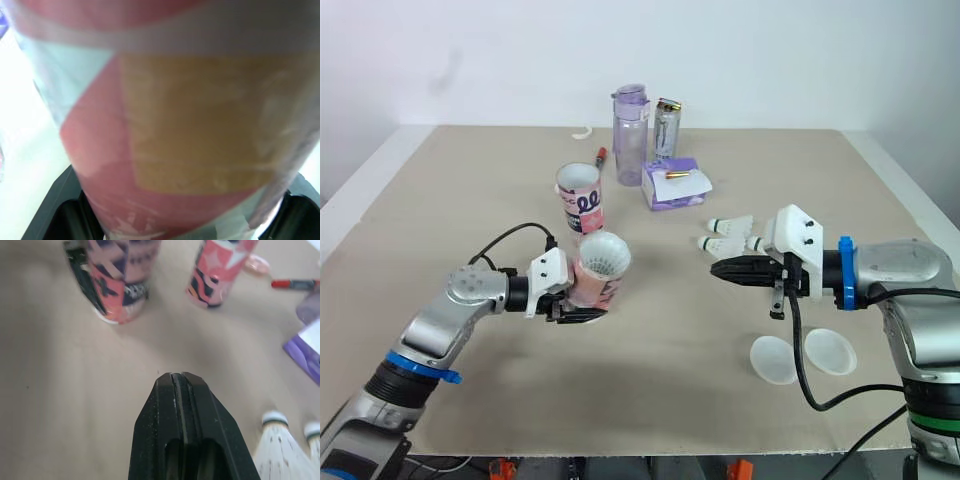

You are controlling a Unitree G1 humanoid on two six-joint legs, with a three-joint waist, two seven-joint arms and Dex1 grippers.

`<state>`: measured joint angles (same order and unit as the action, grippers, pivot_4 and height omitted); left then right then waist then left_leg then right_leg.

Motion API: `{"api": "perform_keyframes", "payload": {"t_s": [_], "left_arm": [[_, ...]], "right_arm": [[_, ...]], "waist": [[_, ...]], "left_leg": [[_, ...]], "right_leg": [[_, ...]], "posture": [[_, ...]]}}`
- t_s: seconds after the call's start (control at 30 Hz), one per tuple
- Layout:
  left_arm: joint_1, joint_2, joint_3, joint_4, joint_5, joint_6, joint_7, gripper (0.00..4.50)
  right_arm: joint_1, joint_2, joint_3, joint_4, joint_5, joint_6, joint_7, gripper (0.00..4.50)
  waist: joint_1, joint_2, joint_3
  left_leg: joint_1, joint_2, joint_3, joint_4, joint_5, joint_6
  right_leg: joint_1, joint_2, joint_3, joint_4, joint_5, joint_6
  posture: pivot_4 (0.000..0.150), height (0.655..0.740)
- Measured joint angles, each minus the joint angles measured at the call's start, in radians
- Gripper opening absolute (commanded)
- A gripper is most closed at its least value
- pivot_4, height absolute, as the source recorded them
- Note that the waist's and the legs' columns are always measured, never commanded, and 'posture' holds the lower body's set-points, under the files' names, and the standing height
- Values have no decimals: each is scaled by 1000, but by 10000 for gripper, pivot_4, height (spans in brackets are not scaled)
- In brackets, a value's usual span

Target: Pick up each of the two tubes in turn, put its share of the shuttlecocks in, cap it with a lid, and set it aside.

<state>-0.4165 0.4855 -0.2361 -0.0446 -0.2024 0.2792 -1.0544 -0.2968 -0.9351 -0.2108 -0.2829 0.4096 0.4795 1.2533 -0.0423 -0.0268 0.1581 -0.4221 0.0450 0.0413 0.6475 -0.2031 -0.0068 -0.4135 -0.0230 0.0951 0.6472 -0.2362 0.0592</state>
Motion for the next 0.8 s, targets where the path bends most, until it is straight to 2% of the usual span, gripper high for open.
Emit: {"api": "perform_keyframes", "payload": {"t_s": [0.17, 0.33, 0.73, 0.8], "left_arm": [[37, -55, 3, -1, -53, -59, -23, 33102], [51, -132, -19, -3, -82, -125, -42, 33102], [-49, -198, -111, 250, -35, -321, -171, 33102], [-53, -202, -114, 266, -34, -323, -177, 33102]], "right_arm": [[74, -12, -12, -1, 13, -24, -8, 387], [154, -57, -63, 15, 16, -48, 10, 387], [334, -142, -123, 82, 3, -87, 45, 387], [362, -163, -125, 100, -10, -88, 54, 6483]], "waist": [[6, 0, 0], [20, 0, 0], [21, 0, 0], [21, 0, 0]], "left_leg": [[-9, -2, -2, 0, -1, -1], [-9, -4, -3, 0, -2, -1], [-9, -5, -3, 8, -2, 0], [-9, -5, -3, 8, -2, -1]], "right_leg": [[-7, 1, 2, 0, 2, 5], [-7, 0, 2, 0, 2, 5], [-4, 0, 4, 0, 1, 6], [-4, 0, 4, 0, 1, 6]], "posture": [[1500, 7400], [1500, 7400], [1500, 7400], [1500, 7400]]}}
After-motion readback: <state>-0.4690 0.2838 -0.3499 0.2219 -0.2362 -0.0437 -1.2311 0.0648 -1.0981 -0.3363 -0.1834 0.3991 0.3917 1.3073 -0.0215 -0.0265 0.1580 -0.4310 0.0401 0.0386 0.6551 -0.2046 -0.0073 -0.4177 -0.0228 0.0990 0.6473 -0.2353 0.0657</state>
